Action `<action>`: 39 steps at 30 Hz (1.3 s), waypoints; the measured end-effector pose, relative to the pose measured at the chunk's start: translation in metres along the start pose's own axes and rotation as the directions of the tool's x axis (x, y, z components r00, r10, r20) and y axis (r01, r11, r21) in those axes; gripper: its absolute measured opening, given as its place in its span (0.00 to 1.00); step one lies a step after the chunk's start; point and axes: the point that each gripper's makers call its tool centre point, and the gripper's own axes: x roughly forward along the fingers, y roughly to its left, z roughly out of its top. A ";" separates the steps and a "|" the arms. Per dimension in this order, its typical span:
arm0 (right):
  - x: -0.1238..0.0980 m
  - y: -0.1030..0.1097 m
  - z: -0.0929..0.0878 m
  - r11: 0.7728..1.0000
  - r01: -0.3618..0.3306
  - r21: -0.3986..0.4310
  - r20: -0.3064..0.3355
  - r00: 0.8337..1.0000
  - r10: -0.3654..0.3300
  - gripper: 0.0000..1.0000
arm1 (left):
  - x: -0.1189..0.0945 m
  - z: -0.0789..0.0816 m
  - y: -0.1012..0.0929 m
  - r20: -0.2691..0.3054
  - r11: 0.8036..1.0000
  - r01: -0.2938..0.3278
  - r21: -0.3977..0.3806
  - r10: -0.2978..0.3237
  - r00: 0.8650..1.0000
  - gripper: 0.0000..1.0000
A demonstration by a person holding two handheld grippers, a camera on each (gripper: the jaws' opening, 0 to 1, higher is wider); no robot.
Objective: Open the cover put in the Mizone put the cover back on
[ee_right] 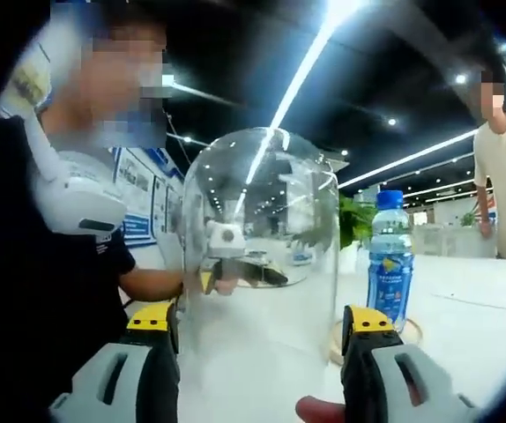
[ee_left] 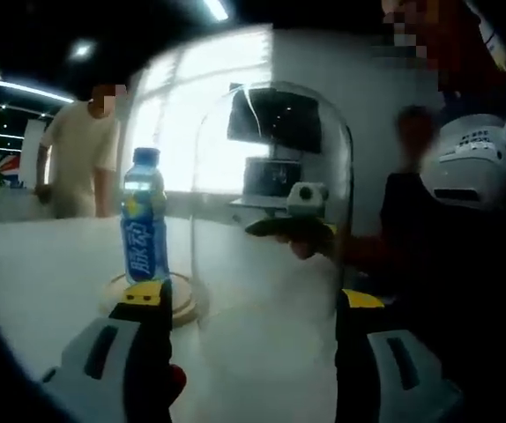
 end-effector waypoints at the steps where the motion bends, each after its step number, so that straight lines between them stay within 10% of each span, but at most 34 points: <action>1: 0.003 0.000 0.000 1.000 -0.005 -0.002 -0.002 1.000 0.005 0.70 | 0.002 0.000 -0.001 -0.002 1.000 0.005 -0.001 -0.005 1.000 0.67; 39: 0.046 0.002 -0.018 0.999 -0.053 -0.006 -0.148 0.988 0.051 0.87 | 0.039 -0.004 -0.009 -0.045 0.996 0.084 0.003 -0.084 0.995 0.75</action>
